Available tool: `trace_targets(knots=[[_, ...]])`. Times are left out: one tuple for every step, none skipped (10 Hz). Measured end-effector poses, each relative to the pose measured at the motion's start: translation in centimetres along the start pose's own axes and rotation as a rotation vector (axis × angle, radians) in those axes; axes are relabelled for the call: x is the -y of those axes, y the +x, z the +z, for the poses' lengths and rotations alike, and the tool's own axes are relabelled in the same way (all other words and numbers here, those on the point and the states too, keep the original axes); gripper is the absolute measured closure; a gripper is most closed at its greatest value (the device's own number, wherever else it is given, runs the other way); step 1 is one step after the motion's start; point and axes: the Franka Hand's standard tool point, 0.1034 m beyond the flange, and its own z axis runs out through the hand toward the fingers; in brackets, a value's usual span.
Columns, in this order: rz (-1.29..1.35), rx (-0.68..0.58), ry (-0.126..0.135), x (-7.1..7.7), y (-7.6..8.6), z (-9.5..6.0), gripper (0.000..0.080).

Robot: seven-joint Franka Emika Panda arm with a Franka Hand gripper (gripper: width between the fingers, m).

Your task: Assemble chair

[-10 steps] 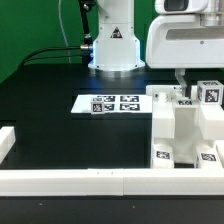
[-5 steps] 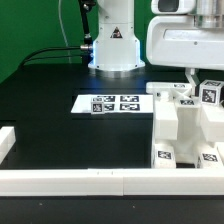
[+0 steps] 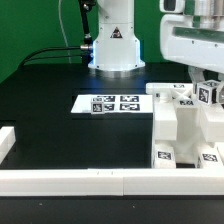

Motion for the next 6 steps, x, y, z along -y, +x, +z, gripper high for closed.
trace_targets(knots=[[0.109, 0.015, 0.006, 0.00, -0.03, 0.04, 0.0536], [0.239, 0.029, 0.016, -0.05, -0.03, 0.05, 0.0535], [0.255, 0.028, 0.019, -0.07, -0.02, 0.04, 0.0535], [0.286, 0.026, 0.018, -0.07, -0.09, 0.03, 0.0535], [0.274, 0.026, 0.016, -0.12, -0.08, 0.16, 0.0535], [0.267, 0.026, 0.015, -0.15, -0.12, 0.23, 0.0358]])
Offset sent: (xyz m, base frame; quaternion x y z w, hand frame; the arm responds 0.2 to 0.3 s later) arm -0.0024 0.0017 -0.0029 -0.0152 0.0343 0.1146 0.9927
